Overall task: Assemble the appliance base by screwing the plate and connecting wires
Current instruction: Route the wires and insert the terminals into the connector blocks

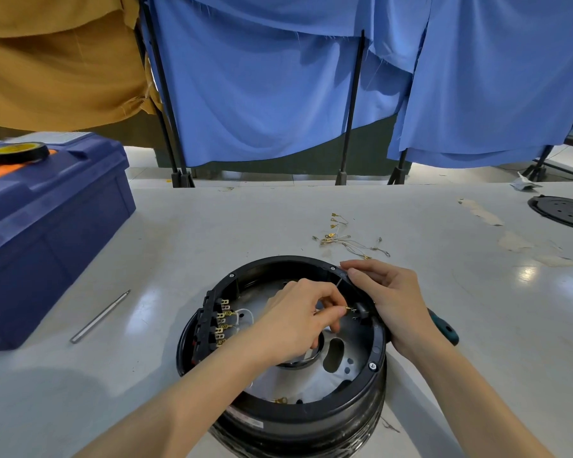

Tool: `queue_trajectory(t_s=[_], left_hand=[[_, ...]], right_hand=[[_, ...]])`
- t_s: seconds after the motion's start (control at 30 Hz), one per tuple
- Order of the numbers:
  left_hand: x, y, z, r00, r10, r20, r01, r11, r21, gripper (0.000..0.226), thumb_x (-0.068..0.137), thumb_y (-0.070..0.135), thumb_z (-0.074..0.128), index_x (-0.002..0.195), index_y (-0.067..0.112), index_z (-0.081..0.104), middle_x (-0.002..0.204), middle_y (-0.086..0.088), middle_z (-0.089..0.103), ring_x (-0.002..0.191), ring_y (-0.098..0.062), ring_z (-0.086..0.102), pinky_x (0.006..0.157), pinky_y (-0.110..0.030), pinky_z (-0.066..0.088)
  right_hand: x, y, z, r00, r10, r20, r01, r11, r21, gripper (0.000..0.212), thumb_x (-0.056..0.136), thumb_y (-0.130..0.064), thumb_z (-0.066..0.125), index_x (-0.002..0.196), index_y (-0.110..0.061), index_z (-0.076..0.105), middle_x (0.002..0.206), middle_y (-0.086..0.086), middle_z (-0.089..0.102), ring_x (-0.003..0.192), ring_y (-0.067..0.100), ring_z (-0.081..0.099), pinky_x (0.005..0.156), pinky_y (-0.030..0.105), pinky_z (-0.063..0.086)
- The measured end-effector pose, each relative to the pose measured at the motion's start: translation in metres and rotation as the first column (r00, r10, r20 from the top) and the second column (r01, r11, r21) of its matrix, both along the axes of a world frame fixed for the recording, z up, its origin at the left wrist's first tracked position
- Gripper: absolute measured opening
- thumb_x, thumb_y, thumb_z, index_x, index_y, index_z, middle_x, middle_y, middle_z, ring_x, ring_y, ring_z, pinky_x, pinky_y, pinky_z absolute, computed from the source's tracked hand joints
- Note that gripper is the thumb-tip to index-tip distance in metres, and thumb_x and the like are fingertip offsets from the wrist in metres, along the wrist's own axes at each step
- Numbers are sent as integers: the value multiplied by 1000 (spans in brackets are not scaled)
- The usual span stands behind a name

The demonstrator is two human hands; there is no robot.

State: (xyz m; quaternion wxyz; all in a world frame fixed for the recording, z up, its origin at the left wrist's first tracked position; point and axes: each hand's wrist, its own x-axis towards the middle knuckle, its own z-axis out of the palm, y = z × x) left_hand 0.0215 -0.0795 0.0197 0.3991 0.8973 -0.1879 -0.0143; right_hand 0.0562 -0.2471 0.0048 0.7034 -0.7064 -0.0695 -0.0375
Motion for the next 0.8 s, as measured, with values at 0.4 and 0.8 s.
queue_trajectory(t_s=[0.4, 0.8], left_hand=[[-1, -6, 4, 994, -42, 102, 23, 984, 178, 16, 99, 28, 50, 83, 30, 51, 70, 8, 66, 54, 6, 52, 65, -33, 49], [0, -11, 5, 991, -72, 114, 48, 979, 198, 14, 97, 20, 51, 84, 22, 48, 71, 1, 61, 68, -17, 58, 71, -45, 50]], right_hand=[[-3, 5, 2, 999, -42, 12, 43, 998, -51, 24, 92, -3, 60, 92, -20, 77, 88, -1, 77, 87, 16, 73, 83, 34, 57], [-3, 9, 6, 998, -61, 33, 65, 988, -138, 27, 92, -2, 56, 92, -19, 77, 87, -3, 76, 87, 14, 71, 82, 34, 57]])
